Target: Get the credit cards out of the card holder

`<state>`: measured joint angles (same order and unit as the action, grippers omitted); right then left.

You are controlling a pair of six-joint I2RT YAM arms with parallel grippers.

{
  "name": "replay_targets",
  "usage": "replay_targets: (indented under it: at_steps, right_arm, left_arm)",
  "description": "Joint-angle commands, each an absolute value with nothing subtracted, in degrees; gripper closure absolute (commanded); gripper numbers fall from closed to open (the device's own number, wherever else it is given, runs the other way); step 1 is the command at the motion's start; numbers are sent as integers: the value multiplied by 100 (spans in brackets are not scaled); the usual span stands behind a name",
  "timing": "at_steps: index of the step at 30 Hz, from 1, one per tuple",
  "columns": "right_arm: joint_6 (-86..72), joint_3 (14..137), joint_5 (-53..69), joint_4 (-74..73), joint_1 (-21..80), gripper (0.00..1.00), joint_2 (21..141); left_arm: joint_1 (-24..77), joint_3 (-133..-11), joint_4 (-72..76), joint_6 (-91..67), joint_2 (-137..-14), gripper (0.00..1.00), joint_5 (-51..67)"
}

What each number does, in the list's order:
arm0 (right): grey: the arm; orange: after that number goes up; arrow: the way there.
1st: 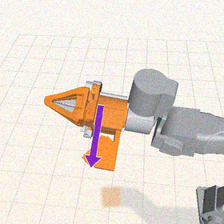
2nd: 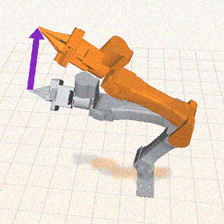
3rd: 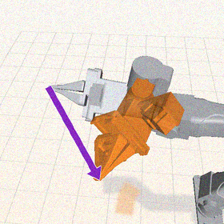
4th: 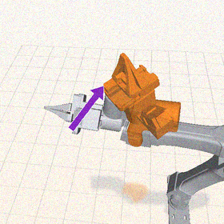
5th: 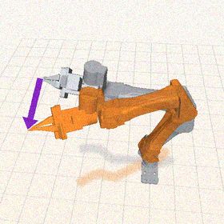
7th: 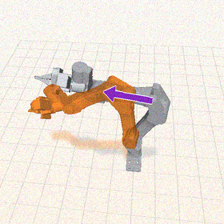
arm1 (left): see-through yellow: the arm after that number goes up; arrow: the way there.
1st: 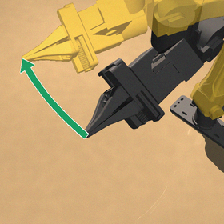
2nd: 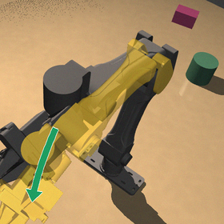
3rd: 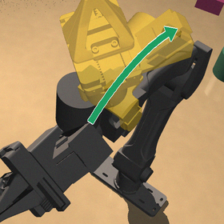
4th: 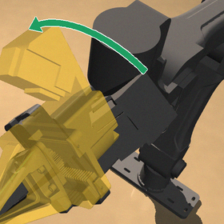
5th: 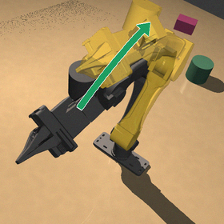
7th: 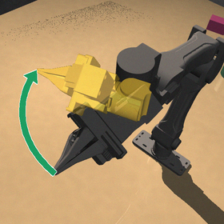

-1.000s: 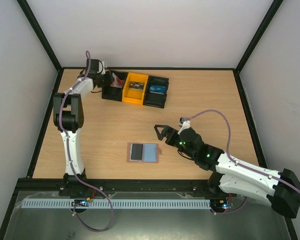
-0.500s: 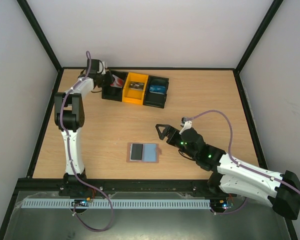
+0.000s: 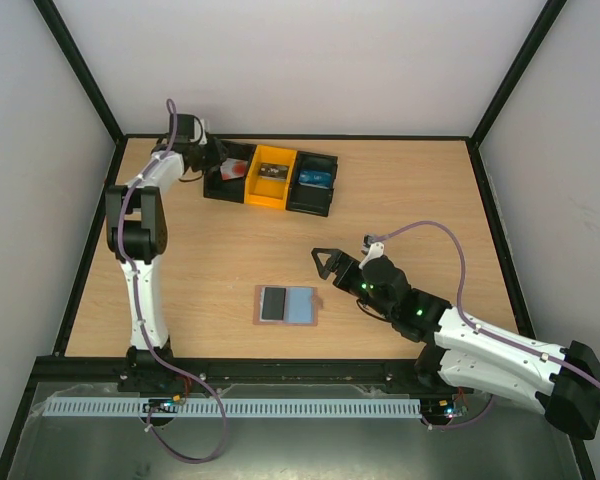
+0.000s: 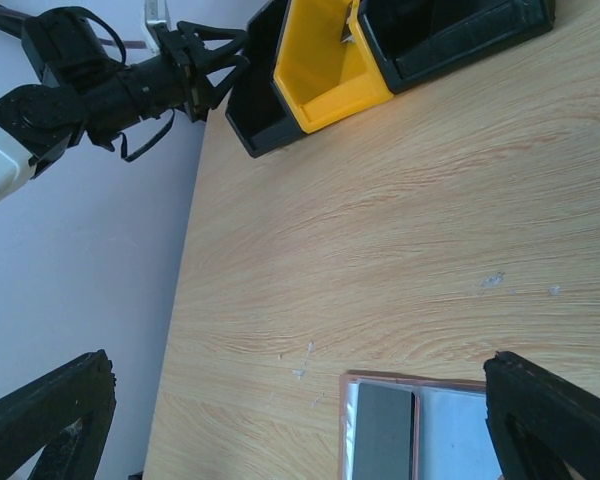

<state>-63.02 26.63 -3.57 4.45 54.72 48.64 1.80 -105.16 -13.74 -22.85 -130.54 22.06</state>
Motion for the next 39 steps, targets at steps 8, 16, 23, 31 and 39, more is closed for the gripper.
replay_targets:
  at_steps: [8,16,23,31,39]
  right_arm:
    - [-6397,2740,-232,-8,5465,2,4941]
    - [-6267,2685,81,-62,5465,6,5119]
    - [-6310,2416,475,419,5466,44,5305]
    - [-6315,2216,618,660,5466,64,5510]
    - [-6308,2252,864,1015,5466,70,6095]
  left_arm:
    - [191,-9659,-1428,-2775,-11298,46,2531]
    - [527,-7894,-1349,-2646,-9730,48,2786]
    - [1132,-6283,-1311,-2523,-8412,48,2651]
    - [1867,-4632,-1117,-2769,-7174,52,2569]
    - [2293,-3222,-582,-3271,-6335,55,2665]
